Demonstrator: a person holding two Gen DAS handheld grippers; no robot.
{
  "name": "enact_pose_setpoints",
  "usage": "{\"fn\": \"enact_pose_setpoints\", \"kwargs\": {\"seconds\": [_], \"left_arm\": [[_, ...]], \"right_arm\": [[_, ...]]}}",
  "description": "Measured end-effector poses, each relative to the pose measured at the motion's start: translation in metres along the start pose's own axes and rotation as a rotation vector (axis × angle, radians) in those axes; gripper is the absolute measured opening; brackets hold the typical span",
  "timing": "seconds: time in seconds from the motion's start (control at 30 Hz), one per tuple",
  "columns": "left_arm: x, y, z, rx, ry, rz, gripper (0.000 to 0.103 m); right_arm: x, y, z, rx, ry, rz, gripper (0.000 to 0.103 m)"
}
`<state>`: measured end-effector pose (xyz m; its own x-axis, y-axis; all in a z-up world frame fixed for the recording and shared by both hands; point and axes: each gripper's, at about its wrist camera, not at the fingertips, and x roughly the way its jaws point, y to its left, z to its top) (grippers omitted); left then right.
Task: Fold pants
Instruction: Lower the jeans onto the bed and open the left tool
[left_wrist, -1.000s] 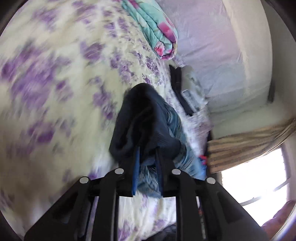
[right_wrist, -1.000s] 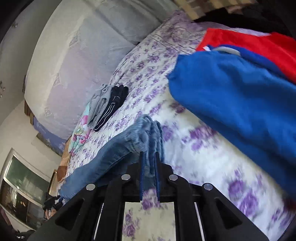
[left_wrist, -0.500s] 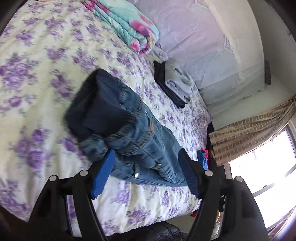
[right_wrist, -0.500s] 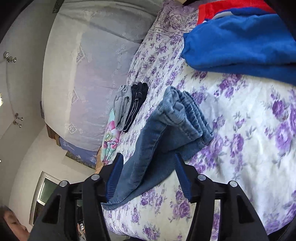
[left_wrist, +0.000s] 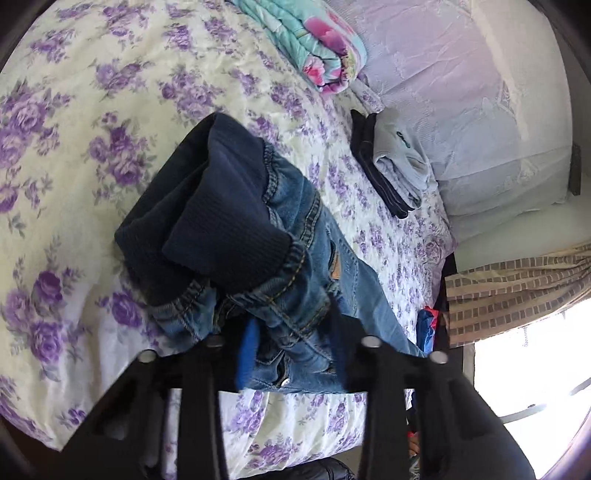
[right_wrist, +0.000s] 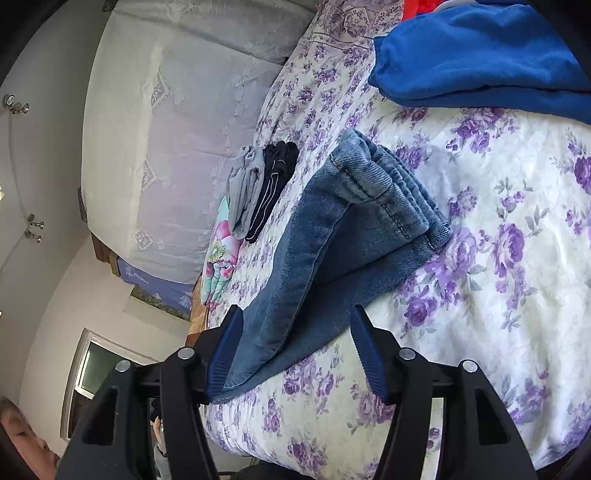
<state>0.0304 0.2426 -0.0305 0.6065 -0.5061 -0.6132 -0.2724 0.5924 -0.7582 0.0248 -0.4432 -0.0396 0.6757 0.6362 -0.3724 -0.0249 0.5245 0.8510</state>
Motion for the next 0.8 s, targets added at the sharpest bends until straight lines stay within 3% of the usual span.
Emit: {"fn": "enact_pose_setpoints", "kwargs": {"seconds": [0.1, 0.23, 0.3, 0.4, 0.47, 0.5, 0.53, 0.6, 0.67, 0.73, 0.8], "left_arm": [[-0.012, -0.028, 0.004, 0.122, -0.090, -0.010, 0.020], [-0.035, -0.068, -0.006, 0.331, -0.211, -0.066, 0.020], [-0.031, -0.051, -0.012, 0.299, -0.185, -0.053, 0.022], [-0.004, 0.028, -0.024, 0.078, -0.074, 0.015, 0.022], [-0.007, 0.067, -0.032, -0.039, -0.093, -0.201, 0.023], [-0.011, 0.071, -0.034, -0.062, -0.088, -0.237, 0.027], [-0.018, 0.069, -0.036, -0.065, -0.106, -0.248, 0.028], [-0.031, 0.054, -0.041, -0.009, -0.166, -0.189, 0.031], [-0.046, 0.028, -0.046, 0.106, -0.226, -0.108, 0.034], [-0.059, 0.004, -0.052, 0.201, -0.274, -0.099, 0.040], [-0.068, -0.017, -0.054, 0.274, -0.310, -0.117, 0.061]], "right_arm": [[0.002, -0.001, 0.000, 0.007, 0.005, 0.006, 0.061], [-0.001, 0.004, 0.002, -0.001, -0.004, 0.003, 0.061], [-0.007, 0.004, 0.000, -0.008, -0.012, 0.001, 0.061], [-0.010, -0.001, -0.001, 0.002, -0.016, -0.006, 0.062], [-0.008, -0.005, -0.001, 0.012, -0.007, -0.020, 0.062], [-0.007, -0.005, 0.000, 0.017, -0.002, -0.032, 0.062], [-0.005, -0.003, 0.000, 0.017, 0.001, -0.032, 0.062], [-0.006, 0.003, -0.001, 0.000, -0.004, -0.015, 0.062], [-0.008, 0.010, -0.002, -0.013, -0.022, -0.003, 0.062], [-0.012, 0.012, -0.001, -0.003, -0.047, -0.010, 0.062], [-0.016, 0.008, 0.001, 0.032, -0.076, -0.027, 0.062]]}}
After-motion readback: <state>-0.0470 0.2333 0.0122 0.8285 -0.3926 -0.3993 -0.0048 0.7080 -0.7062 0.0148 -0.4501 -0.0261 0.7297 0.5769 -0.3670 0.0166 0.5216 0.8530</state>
